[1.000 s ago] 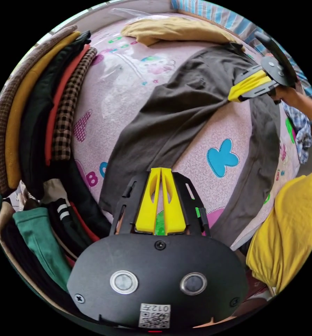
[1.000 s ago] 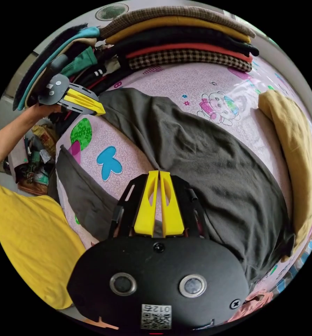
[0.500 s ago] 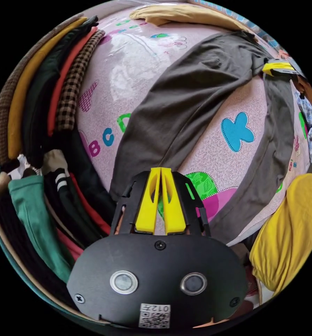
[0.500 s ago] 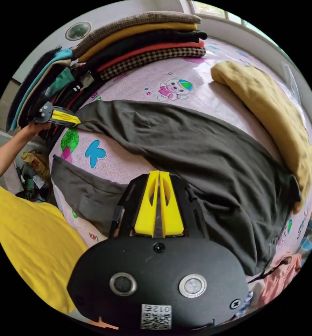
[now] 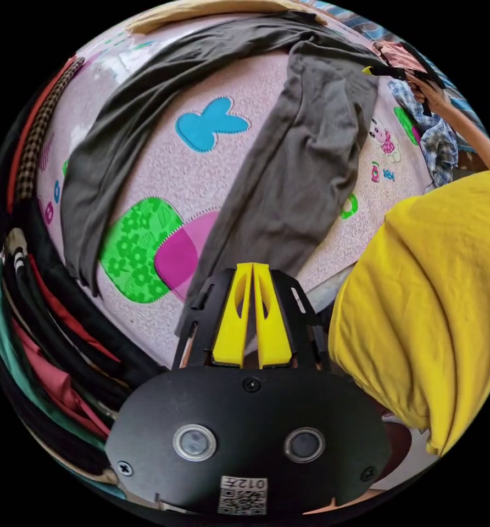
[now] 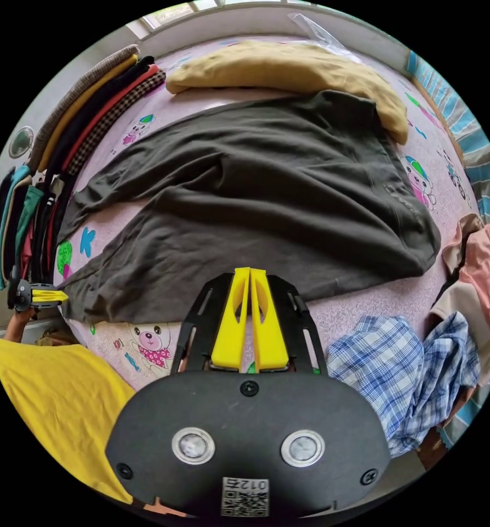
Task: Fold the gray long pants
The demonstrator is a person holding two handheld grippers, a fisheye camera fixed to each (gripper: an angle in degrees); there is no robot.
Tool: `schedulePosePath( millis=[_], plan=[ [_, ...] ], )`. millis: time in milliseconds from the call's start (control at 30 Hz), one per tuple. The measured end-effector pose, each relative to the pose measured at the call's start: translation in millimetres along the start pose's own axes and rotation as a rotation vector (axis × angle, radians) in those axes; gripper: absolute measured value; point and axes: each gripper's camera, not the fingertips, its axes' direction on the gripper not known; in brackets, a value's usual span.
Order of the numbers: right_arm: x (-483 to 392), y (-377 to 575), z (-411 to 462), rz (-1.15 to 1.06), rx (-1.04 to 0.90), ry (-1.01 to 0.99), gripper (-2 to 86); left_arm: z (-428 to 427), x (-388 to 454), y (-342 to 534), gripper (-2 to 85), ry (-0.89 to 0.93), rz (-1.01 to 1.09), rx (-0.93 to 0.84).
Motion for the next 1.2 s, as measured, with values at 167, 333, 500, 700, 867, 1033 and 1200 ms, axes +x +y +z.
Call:
schedulePosePath(
  millis=[167, 333, 500, 700, 867, 1033, 1200],
  plan=[
    [5.7, 24.6, -23.1, -0.024, -0.016, 0.000, 0.6, 40.0, -16.5, 48.0, 0.5, 0.041, -0.089, -0.010],
    [9.4, 44.2, -53.3, -0.100, -0.076, 0.014, 0.6, 69.9, -31.5, 96.0, 0.5, 0.096, -0.159, 0.006],
    [28.2, 60.9, -88.1, -0.104, -0.099, -0.021, 0.7, 86.1, -56.0, 178.6, 0.8, 0.053, -0.545, 0.106],
    [80.4, 87.5, -159.0, -0.003, 0.055, -0.194, 0.8, 161.8, -68.8, 341.2, 2.8, 0.650, -1.363, 0.536],
    [122.1, 107.3, -201.9, 0.019, 0.062, -0.232, 0.8, 236.9, -48.7, 407.2, 5.5, 0.929, -1.648, 0.761],
    [154.3, 118.1, -241.1, 0.042, 0.085, -0.255, 0.8, 270.2, -45.0, 429.8, 5.9, 1.006, -1.685, 0.847],
    [181.5, 125.5, -274.9, 0.051, 0.092, -0.263, 0.8, 287.2, -54.2, 445.5, 3.7, 0.993, -1.676, 0.826]
  ],
)
